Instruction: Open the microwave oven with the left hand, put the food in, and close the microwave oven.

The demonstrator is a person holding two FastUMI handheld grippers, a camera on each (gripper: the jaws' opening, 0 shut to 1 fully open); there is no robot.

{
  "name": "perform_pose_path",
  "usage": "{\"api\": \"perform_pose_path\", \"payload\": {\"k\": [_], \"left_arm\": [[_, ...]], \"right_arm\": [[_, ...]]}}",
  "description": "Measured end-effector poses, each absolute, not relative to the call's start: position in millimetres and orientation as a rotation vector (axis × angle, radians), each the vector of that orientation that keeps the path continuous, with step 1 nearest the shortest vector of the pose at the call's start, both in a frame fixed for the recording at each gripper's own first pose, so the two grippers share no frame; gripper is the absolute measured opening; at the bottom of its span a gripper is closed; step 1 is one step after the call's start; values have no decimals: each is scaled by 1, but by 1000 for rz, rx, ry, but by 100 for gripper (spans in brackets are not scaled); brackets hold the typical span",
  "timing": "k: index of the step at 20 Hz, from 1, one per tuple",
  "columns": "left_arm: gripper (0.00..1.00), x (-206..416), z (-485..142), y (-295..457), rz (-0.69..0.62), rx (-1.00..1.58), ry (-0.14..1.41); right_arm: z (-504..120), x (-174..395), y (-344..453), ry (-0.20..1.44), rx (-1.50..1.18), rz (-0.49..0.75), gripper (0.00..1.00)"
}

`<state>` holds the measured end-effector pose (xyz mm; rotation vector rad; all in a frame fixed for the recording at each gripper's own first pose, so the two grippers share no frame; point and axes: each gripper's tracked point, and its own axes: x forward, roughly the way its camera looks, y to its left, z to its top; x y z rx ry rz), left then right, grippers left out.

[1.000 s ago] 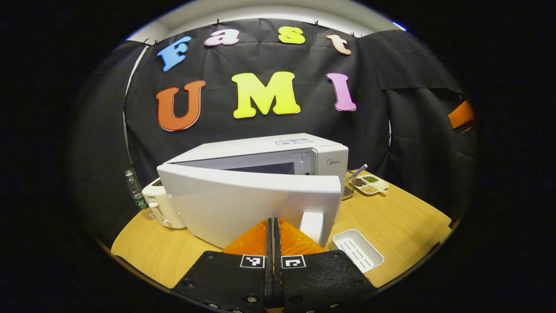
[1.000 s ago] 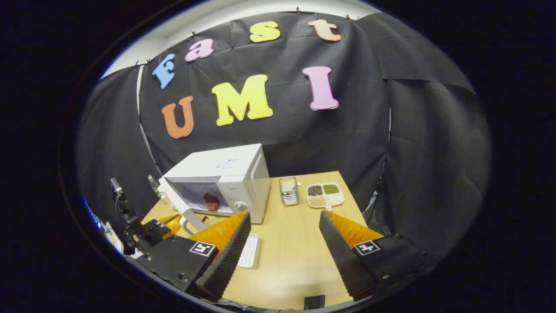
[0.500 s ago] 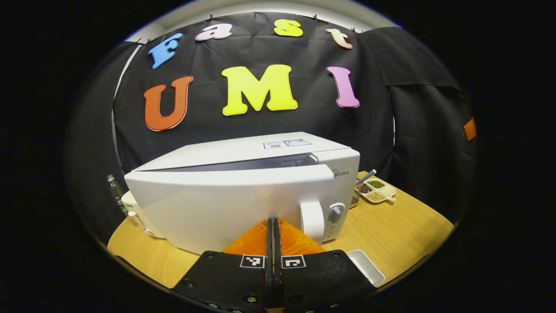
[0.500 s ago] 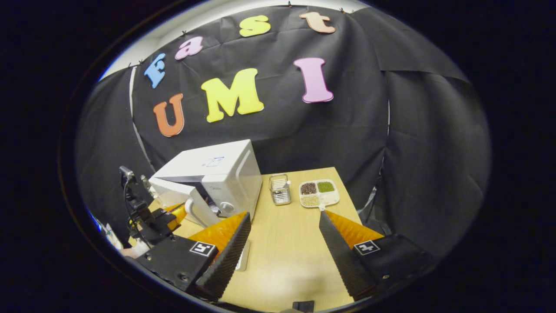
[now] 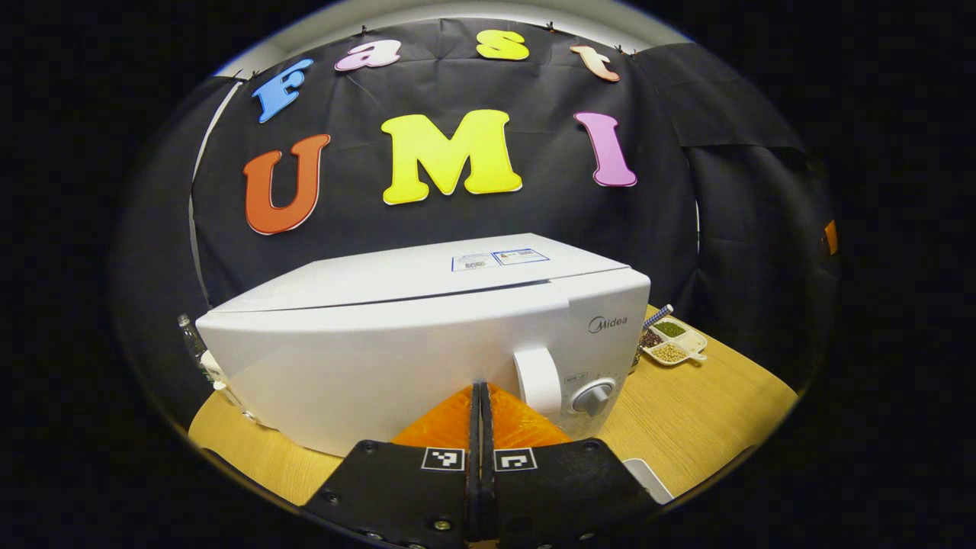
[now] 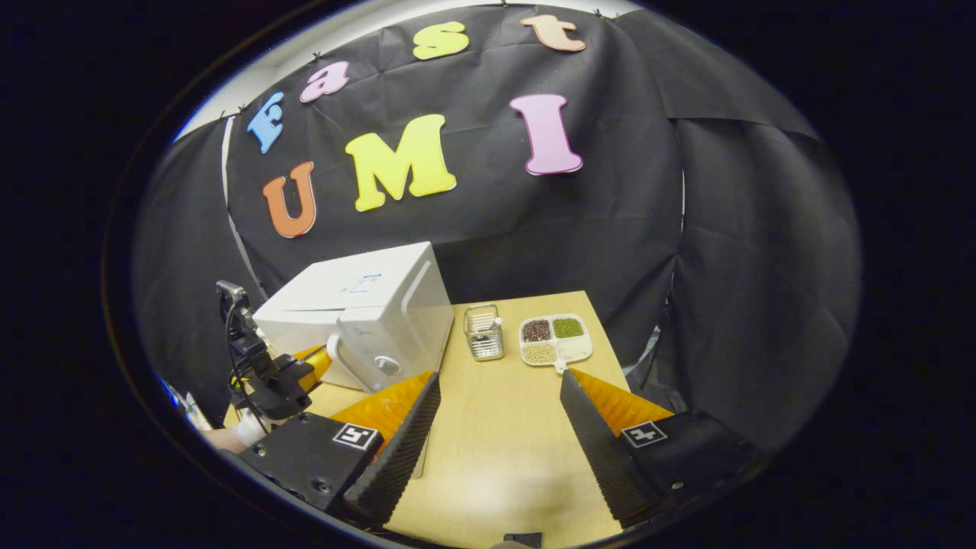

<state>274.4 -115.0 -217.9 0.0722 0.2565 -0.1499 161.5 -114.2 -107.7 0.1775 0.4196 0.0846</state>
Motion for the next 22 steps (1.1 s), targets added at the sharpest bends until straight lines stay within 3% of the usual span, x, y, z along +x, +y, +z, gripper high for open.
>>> {"api": "perform_pose_path", "payload": {"k": [1,2,3,12,13,14,15,16,18,22], "left_arm": [[0,279,-217,-115,-150,67,245],[0,281,-223,-117,-145,43,293],[0,285,-221,-117,-126,22,270],[0,260,-207,-100,-104,94,265],[9,253,-204,-91,-86,125,256],[0,246,-199,-88,-90,144,241],[0,238,-200,-83,-89,158,235],[29,229,-201,-78,-86,169,229],[96,204,-203,-70,-87,177,219],[95,162,-210,-62,-133,166,243]], "right_arm": [[-108,161,-114,422,176,86,100],[-108,161,-115,419,179,88,91],[-107,162,-114,423,183,90,100],[-105,142,-116,402,196,64,100],[-104,137,-115,397,194,59,100],[-104,133,-115,391,192,52,100],[-103,127,-115,385,192,45,100],[-105,121,-113,385,195,36,100],[-113,107,-108,394,193,15,100],[-133,67,-92,413,171,-36,100]]}}
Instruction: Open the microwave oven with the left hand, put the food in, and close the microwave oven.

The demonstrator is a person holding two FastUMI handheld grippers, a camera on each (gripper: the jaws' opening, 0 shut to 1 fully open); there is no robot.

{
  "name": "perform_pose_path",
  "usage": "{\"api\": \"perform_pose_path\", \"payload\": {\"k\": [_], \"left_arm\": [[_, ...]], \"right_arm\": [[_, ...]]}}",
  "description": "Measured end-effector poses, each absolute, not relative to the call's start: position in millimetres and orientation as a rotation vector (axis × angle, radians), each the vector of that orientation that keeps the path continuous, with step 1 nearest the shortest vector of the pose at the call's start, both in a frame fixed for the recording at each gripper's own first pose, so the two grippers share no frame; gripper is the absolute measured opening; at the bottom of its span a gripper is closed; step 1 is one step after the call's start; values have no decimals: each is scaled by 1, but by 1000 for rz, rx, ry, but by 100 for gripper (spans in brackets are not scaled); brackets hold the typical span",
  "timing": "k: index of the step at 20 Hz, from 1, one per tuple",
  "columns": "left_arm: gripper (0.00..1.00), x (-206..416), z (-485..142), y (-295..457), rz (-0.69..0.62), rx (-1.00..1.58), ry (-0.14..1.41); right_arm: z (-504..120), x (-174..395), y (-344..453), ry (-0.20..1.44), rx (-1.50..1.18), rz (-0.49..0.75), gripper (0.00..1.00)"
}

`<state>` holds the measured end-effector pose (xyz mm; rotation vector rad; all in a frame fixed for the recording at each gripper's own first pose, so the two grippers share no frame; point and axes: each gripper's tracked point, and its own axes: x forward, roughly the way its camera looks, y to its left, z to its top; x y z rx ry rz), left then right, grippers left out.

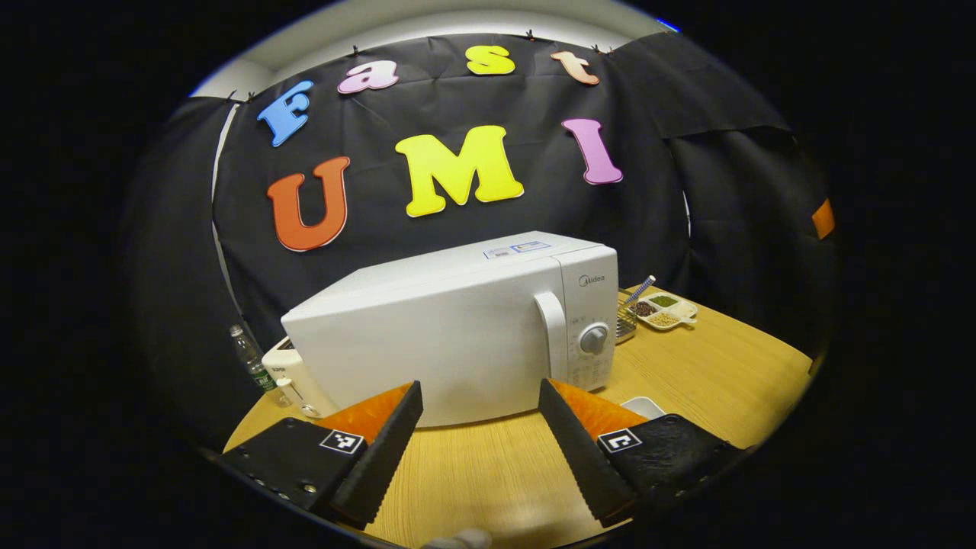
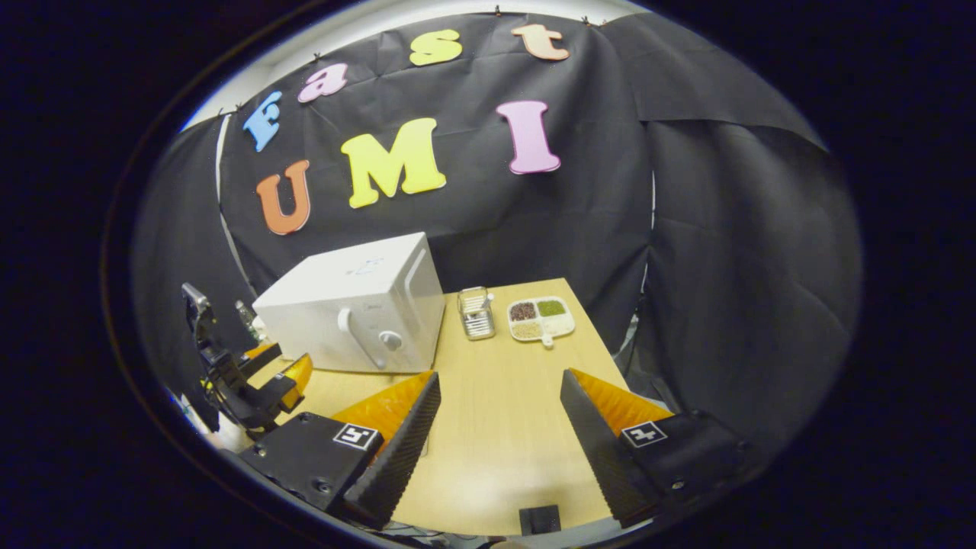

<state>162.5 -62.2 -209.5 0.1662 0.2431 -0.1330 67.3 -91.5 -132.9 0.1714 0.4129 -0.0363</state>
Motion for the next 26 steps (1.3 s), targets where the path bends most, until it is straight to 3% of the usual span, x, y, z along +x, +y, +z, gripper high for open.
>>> {"api": "perform_pose_path", "payload": {"k": [4,10,11,12,14,15,16,17,18,23,24,25,26], "left_arm": [[96,105,-184,-43,-156,101,252],[95,28,-96,12,-118,46,179],[95,19,-80,21,-112,48,160],[95,10,-65,28,-109,41,147],[96,-6,-42,41,-98,11,130],[96,-12,-30,46,-93,-3,116],[96,-18,-18,51,-87,-15,103],[95,-22,-8,55,-80,-22,82],[95,-26,0,60,-71,-23,68],[95,-31,23,77,-23,-21,26],[95,-30,26,79,-14,-17,22],[95,-31,30,83,-8,-17,13],[95,-32,32,85,1,-19,11]], "right_arm": [[-138,20,-54,409,180,-57,100],[-101,-29,16,287,208,-29,100],[-90,-33,26,258,198,-24,91],[-79,-37,34,236,181,-21,100],[-54,-43,48,179,153,-10,100],[-40,-44,54,152,138,-7,100],[-28,-46,61,129,126,2,90],[-17,-47,68,103,120,12,90],[-6,-47,73,86,115,21,100],[21,-45,96,36,75,68,100],[24,-45,99,32,72,74,91],[25,-44,99,31,69,78,100],[26,-42,100,31,68,81,100]]}}
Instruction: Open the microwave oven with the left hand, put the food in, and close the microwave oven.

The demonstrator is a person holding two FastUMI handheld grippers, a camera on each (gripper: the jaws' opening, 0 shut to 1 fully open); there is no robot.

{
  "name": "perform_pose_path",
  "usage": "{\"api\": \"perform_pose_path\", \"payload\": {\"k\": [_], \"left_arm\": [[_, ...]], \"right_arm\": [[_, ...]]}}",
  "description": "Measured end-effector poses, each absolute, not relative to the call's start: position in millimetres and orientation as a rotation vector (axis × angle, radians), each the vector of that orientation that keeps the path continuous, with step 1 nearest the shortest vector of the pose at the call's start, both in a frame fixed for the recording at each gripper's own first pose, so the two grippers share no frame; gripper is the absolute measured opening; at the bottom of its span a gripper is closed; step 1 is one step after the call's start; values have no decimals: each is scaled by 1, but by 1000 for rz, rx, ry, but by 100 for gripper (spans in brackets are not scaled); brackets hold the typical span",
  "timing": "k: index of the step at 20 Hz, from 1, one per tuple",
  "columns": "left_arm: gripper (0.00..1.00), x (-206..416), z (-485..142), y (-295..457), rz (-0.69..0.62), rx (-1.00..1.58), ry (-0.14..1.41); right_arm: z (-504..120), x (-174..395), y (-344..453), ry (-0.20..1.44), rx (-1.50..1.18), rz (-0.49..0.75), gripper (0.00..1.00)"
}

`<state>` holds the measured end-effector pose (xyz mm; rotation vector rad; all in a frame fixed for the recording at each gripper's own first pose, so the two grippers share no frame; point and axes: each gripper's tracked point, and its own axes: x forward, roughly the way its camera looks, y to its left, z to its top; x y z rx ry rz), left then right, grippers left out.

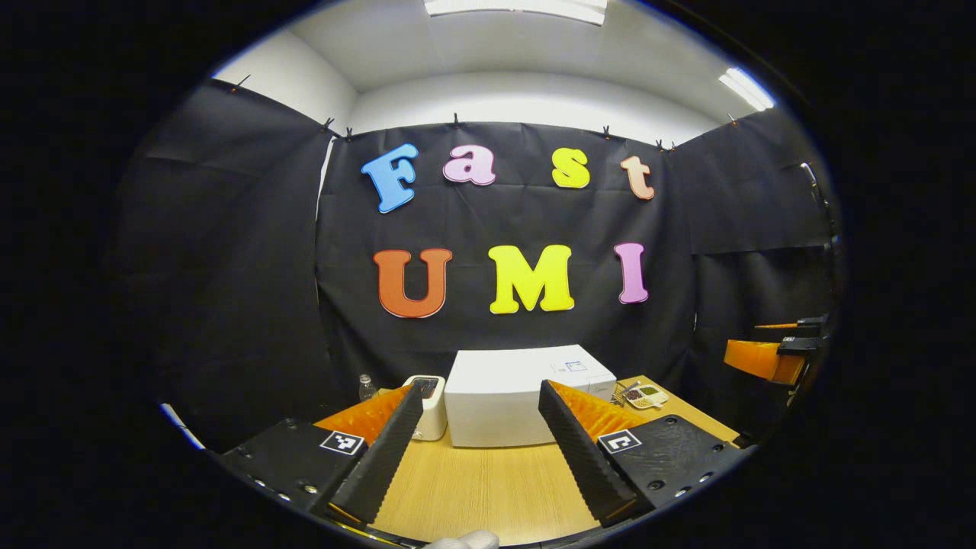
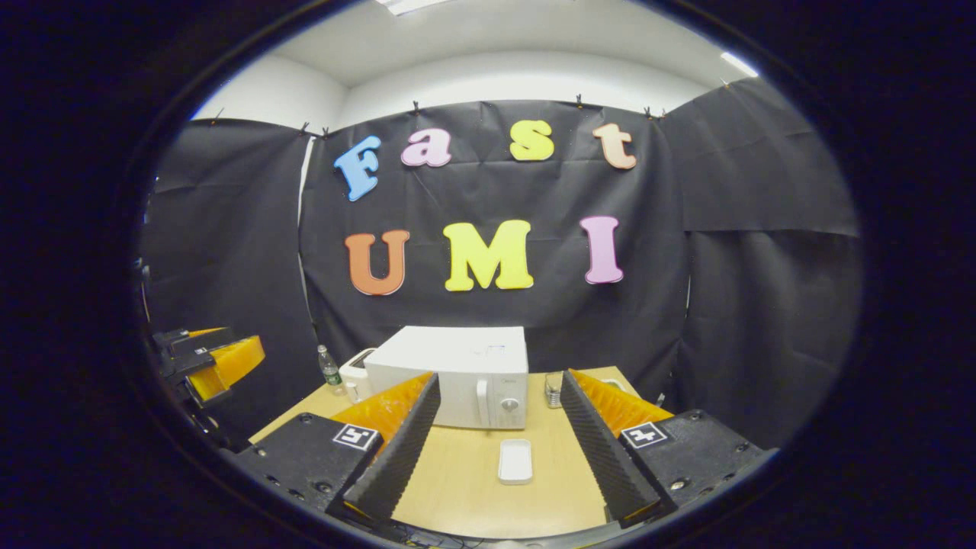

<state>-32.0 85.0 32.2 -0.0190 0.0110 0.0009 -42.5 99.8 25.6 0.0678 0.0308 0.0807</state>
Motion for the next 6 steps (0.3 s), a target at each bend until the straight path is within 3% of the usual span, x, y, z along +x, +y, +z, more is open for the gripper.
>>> {"api": "perform_pose_path", "payload": {"k": [1,2,5,6], "left_arm": [[95,-31,32,87,8,-20,9],[95,-31,34,91,17,-18,4],[95,-30,34,93,28,-18,1],[95,-31,34,93,27,-18,2]], "right_arm": [[27,-41,99,29,67,80,91],[27,-40,98,29,68,80,100],[31,-35,95,22,77,73,100],[30,-33,93,21,80,67,90]]}}
